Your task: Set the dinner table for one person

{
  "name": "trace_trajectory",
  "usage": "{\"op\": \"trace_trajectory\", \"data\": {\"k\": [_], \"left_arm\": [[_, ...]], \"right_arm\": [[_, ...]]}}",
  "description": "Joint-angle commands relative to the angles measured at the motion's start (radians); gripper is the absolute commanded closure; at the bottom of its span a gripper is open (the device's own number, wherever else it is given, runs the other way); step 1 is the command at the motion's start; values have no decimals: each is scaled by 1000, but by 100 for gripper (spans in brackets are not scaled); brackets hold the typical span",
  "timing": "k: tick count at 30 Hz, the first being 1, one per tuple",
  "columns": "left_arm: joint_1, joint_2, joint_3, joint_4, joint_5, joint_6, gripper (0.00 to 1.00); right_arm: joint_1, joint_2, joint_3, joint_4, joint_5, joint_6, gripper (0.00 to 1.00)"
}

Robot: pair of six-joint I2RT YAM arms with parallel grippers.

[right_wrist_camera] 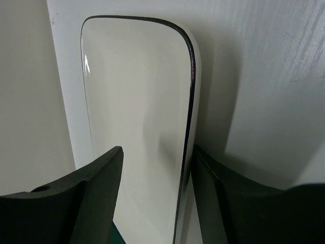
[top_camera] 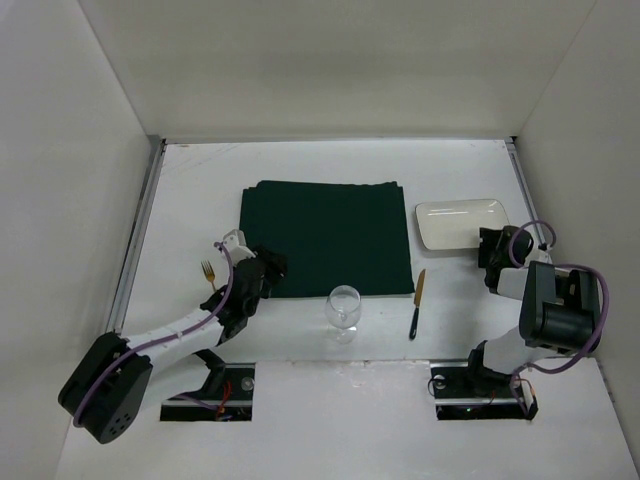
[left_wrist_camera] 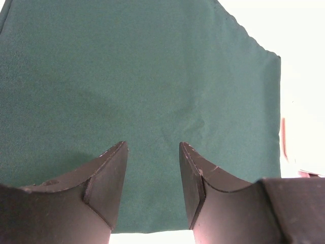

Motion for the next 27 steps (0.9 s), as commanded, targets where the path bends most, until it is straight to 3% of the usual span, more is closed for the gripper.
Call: {"op": "trace_trajectory", "data": {"k": [1, 4, 5, 7, 14, 27], "left_arm": [[10, 6, -7, 51, -8, 2, 58], [10, 8, -5, 51, -10, 5, 58], [13, 8, -5, 51, -10, 5, 58], [17, 6, -8, 51, -8, 5, 58], [16, 29, -2, 63, -8, 3, 58], [22, 52, 15, 74, 5, 6, 53]], "right_arm": [[11, 29, -17, -46, -17, -33, 38], [11, 29, -17, -46, -17, -33, 38], [5, 57, 1, -40, -49, -27, 83], [6, 24, -13, -25, -51, -18, 91], [11, -154, -11, -103, -23, -42, 96], [22, -494, 21, -178, -20, -32, 95]]}}
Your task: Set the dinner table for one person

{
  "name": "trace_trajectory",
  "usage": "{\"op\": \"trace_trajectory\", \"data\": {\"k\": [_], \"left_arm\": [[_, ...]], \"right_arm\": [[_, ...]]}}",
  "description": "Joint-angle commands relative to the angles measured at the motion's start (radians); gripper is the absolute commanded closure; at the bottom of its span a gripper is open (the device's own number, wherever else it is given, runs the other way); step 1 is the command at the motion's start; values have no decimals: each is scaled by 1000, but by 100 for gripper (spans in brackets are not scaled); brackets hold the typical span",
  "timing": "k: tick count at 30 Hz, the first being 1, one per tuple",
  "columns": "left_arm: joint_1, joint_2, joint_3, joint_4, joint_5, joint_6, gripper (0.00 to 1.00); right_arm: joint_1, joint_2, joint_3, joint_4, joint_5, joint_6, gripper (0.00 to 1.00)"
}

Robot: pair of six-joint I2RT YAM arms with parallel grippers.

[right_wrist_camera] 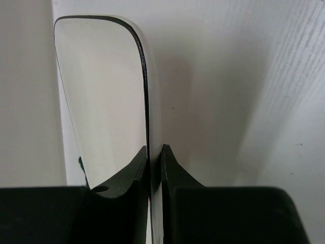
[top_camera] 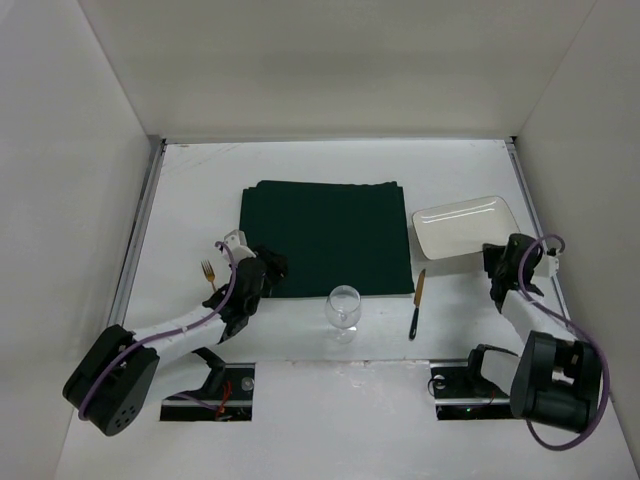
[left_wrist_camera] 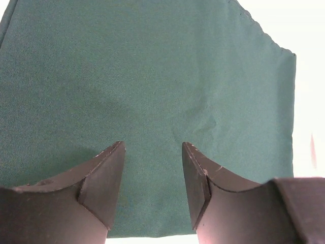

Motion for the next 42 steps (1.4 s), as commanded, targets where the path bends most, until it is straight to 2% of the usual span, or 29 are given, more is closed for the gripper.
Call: {"op": "trace_trajectory", "data": {"k": [1, 4, 10, 18, 22, 28, 34, 38, 42], "left_arm": [[7, -1, 16, 57, 4, 5, 53], [16, -12, 16, 57, 39, -6, 52], [54, -35, 47, 32, 144, -30, 52], [48, -144, 98, -72, 170, -41, 53], [39, -121, 141, -115, 170, -34, 53], [27, 22, 190, -106, 173, -32, 53], [8, 172, 245, -73, 165, -15, 56], [-1, 231, 274, -52, 106, -12, 58], [-6, 270, 315, -55, 89, 0, 59]], "right_arm": [[30, -115, 85, 153, -5, 59, 95], [96, -163, 104, 130, 13, 79, 95], [373, -145, 134, 156, 176, 168, 94], [679, 108, 268, 289, 317, 276, 94], [795, 278, 361, 357, 360, 337, 94], [886, 463, 466, 400, 380, 435, 94], [926, 538, 478, 420, 394, 512, 94], [952, 592, 475, 441, 391, 585, 93], [977, 629, 466, 474, 368, 606, 89]]}}
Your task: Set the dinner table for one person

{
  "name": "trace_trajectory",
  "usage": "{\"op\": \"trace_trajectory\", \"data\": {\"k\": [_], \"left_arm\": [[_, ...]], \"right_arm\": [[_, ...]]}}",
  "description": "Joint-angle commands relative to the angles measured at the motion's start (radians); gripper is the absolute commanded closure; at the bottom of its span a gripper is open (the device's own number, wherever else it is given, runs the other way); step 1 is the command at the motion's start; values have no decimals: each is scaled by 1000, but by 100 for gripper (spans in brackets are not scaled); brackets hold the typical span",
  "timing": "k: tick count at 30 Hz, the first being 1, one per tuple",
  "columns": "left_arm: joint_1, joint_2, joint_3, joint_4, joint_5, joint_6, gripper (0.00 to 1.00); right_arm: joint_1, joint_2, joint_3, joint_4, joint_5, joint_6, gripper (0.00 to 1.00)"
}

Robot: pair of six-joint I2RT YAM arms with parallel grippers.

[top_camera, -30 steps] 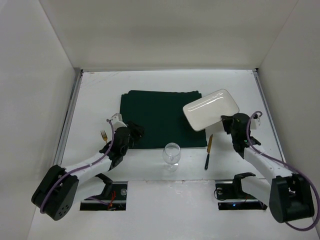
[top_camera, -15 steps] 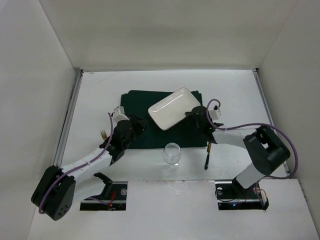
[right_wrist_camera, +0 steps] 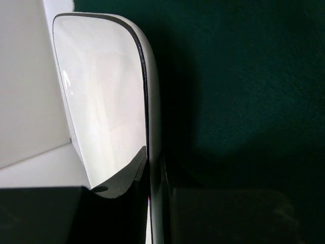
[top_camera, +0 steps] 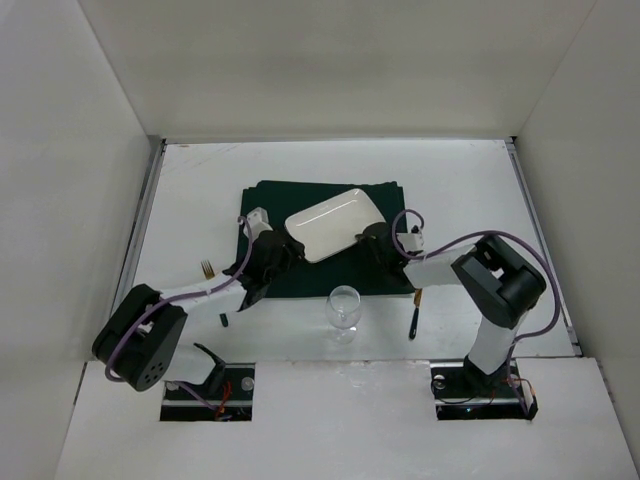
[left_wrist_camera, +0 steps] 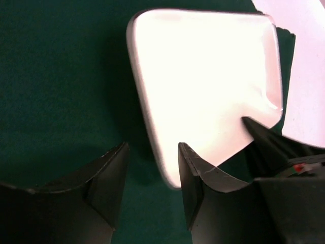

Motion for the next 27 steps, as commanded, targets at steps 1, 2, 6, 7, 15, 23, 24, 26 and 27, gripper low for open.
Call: {"op": "trace_trajectory", "data": {"k": [1, 2, 6, 7, 15, 23, 24, 26, 27], "left_arm": [[-3, 32, 73, 32, -35, 28, 60], [3, 50, 81, 29, -33, 30, 60], [11, 89, 81, 27, -35, 24, 62], [13, 92, 79, 27, -35, 25, 64], [23, 51, 62, -1, -69, 27, 69], [45, -51, 56, -83, -93, 62, 66], [53, -43, 64, -100, -87, 65, 66], [62, -20, 81, -129, -83, 83, 65], [66, -6, 87, -139, -84, 96, 65]], "right_arm": [[37, -26, 61, 299, 12, 117, 86], [38, -26, 52, 299, 12, 117, 83], [38, -46, -4, 317, -34, 94, 61], [38, -51, -20, 325, -43, 82, 55], [-8, -156, -205, 322, -170, -82, 40], [-150, -250, -246, 193, -297, -367, 42], [-167, -259, -223, 156, -313, -422, 43], [-187, -270, -163, 54, -316, -520, 46], [-196, -271, -138, 17, -317, -556, 47]]}}
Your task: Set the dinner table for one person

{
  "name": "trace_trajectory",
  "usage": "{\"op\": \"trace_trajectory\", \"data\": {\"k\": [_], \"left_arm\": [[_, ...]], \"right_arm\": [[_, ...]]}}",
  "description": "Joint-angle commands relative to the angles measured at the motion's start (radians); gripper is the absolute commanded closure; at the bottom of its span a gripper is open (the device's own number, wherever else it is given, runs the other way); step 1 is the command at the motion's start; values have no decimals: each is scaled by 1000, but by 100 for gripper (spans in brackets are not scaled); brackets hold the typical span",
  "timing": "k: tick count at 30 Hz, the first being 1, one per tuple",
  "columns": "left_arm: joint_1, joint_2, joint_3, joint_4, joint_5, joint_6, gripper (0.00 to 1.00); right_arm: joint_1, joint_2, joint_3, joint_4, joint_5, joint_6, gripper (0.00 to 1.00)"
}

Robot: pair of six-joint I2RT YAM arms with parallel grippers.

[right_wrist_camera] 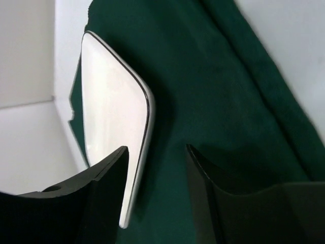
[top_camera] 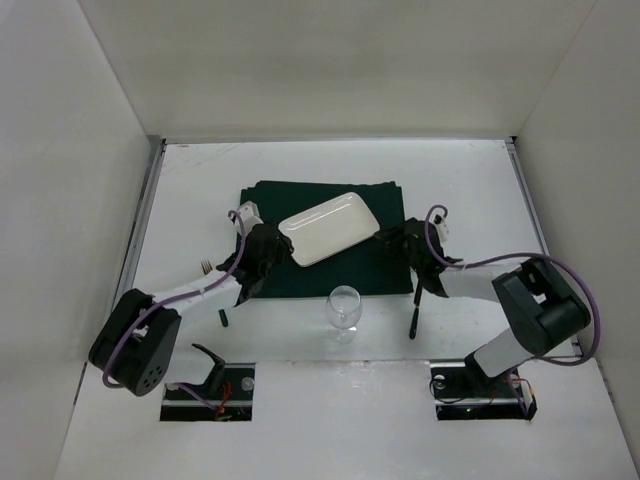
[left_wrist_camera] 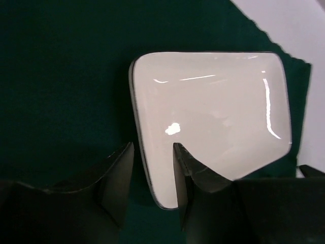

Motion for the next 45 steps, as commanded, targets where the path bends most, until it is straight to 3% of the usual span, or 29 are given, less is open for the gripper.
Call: {"op": "trace_trajectory", "data": {"k": [1, 8, 20, 23, 25, 29, 34, 45], "left_arm": [[19, 35, 44, -69, -15, 50, 65], [38, 122, 96, -80, -23, 70, 66], [42, 220, 148, -59, -15, 56, 70], [42, 237, 156, -52, -21, 52, 72], [42, 248, 159, -42, -23, 44, 73], [36, 250, 164, -37, -24, 38, 77], [34, 239, 168, -22, -26, 36, 86], [64, 202, 178, 32, -35, 36, 91]], "right_arm": [[-27, -40, 119, -131, -45, -237, 47], [-71, 53, 299, -297, -77, -445, 55], [-96, 216, 429, -289, -190, -561, 57], [-96, 245, 444, -285, -194, -568, 64], [-96, 242, 435, -278, -172, -560, 71], [-96, 222, 417, -251, -117, -574, 75], [-96, 190, 397, -229, -109, -589, 91], [-5, -31, 259, -188, -65, -586, 94]]}}
